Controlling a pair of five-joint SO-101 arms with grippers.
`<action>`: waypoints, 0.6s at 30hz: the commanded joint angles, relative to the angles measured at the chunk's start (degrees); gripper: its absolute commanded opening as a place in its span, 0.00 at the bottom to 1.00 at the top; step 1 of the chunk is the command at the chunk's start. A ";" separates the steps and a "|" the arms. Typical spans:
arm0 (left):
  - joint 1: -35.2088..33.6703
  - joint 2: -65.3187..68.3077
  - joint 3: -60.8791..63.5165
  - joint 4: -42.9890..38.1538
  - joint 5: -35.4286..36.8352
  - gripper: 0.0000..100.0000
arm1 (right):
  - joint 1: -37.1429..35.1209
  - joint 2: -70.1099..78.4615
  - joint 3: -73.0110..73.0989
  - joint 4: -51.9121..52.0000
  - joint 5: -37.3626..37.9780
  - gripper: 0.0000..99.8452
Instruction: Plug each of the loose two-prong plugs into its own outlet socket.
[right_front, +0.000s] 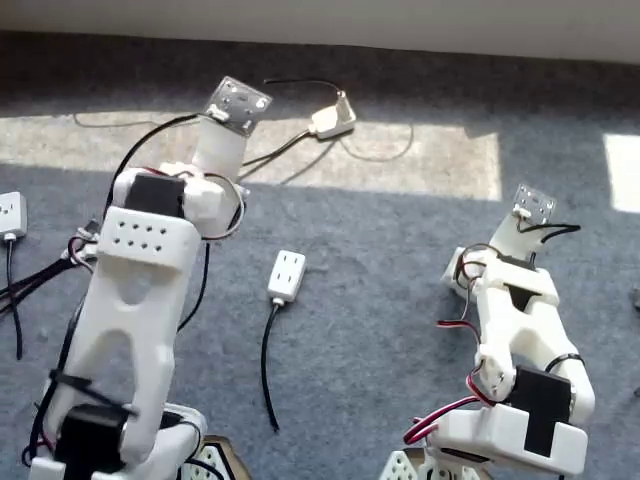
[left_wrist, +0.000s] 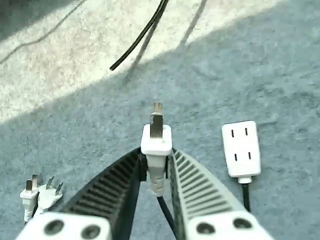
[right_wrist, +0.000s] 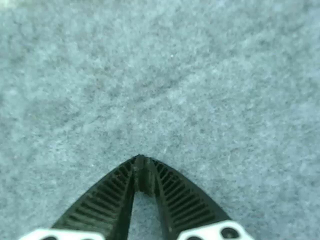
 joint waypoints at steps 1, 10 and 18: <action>6.02 -12.70 3.82 -0.26 7.21 0.01 | 0.04 -0.13 -1.71 -1.10 0.09 0.01; 15.34 -31.08 34.15 -24.53 13.63 0.01 | 0.13 -0.13 -1.80 -1.10 0.00 0.01; 19.74 -48.84 52.44 -43.34 21.45 0.01 | -0.04 -0.66 -1.89 -1.10 0.00 0.01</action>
